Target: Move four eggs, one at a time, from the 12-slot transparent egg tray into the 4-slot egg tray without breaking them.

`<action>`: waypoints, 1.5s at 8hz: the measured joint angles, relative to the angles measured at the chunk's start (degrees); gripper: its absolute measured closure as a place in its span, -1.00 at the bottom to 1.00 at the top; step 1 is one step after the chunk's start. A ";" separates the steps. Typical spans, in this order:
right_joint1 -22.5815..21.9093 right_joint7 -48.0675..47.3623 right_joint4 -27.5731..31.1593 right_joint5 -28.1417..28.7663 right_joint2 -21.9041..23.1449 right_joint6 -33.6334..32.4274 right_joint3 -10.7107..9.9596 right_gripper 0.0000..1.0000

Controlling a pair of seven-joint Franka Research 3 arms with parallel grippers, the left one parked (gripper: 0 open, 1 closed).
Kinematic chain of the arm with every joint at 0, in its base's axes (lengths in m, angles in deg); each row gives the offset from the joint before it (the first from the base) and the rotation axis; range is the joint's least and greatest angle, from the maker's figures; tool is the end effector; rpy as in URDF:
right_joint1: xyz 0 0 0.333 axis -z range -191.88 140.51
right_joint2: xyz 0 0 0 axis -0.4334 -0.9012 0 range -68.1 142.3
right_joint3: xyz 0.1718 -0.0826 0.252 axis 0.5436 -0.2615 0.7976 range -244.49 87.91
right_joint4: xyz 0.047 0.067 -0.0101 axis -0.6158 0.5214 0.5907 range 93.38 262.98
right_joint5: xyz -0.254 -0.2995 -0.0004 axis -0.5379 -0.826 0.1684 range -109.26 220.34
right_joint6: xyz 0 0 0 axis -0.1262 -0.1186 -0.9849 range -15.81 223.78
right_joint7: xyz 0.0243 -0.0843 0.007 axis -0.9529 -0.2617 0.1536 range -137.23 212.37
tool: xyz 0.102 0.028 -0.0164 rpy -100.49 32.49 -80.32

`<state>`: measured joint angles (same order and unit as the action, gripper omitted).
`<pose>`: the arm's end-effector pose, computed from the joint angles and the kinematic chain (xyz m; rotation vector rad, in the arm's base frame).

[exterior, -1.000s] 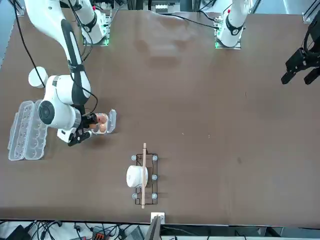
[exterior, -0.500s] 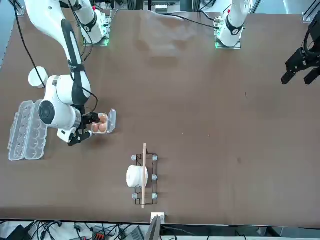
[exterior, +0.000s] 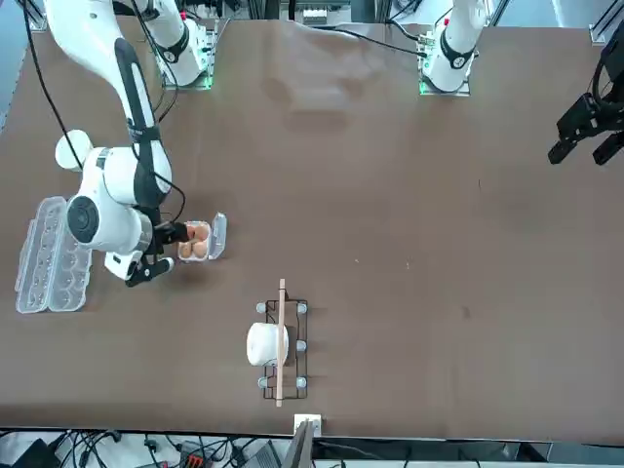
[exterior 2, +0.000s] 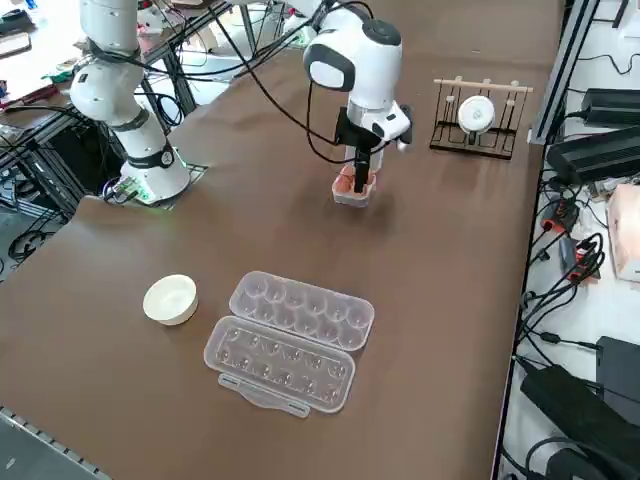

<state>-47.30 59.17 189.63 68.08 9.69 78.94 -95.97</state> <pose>0.6301 0.0676 0.2807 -3.0273 -0.5241 0.2234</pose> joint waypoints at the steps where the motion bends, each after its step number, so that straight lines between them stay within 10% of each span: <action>1: 0.96 1.80 -1.65 -0.90 0.09 0.00 -0.27 -1.00; 7: 4.23 -6.19 -13.38 -1.55 3.28 -11.39 -1.41 -1.00; 12: 3.66 -15.64 -14.89 -6.58 15.52 -21.28 -1.55 -1.00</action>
<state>-43.64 43.53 174.74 61.50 25.21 57.66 -97.52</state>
